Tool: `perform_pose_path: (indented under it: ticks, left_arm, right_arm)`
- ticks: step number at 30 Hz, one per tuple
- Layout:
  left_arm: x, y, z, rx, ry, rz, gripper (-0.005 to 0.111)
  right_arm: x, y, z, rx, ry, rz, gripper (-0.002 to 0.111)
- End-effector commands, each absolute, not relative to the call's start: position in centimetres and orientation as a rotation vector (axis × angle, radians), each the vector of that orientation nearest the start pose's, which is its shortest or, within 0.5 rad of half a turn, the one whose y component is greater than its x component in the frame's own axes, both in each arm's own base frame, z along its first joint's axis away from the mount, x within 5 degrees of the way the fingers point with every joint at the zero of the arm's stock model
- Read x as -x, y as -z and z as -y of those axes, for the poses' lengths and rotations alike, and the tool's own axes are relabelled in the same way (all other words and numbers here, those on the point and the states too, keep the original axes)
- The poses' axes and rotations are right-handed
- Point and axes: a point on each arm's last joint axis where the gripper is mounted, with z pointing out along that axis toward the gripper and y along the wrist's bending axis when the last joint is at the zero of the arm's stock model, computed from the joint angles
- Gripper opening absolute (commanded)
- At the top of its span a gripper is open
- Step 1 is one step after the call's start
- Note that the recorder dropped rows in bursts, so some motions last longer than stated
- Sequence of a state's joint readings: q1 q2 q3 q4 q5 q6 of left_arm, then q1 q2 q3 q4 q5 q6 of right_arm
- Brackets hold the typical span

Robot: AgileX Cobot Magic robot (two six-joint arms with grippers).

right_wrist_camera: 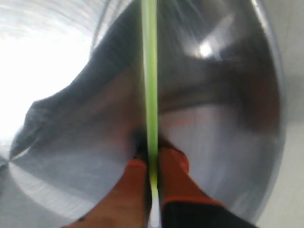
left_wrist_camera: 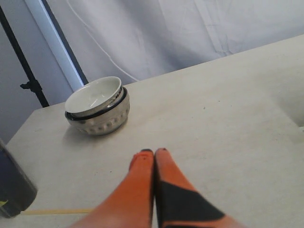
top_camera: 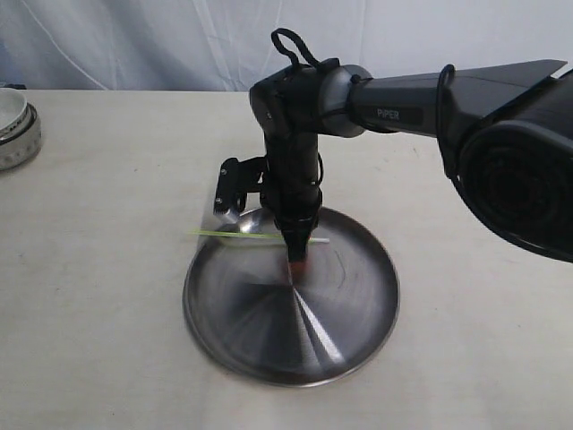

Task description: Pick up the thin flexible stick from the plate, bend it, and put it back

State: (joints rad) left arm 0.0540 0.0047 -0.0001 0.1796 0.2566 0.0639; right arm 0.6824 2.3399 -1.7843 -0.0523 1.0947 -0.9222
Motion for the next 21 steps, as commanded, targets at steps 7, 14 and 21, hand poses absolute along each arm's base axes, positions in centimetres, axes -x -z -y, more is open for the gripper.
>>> perform_pose_path:
  ticks: [7,14,21]
  left_arm:
    - [-5.5,-19.1,-0.7,-0.133,-0.248,-1.730,0.000]
    - [-5.5,-19.1,-0.7,-0.133,-0.248,-1.730,0.000]
    - [-5.6,-21.4,-0.3,0.123,0.059,-1.469,0.000]
  right_arm:
    - [-35.8,-14.2,-28.9,2.215,0.002,-2.097,-0.001]
    - [-35.2,-17.0,-28.5,2.204,0.000,-2.091,-0.001]
    - [-34.3,-20.3,-28.5,2.145,-0.091,-2.083,-0.001]
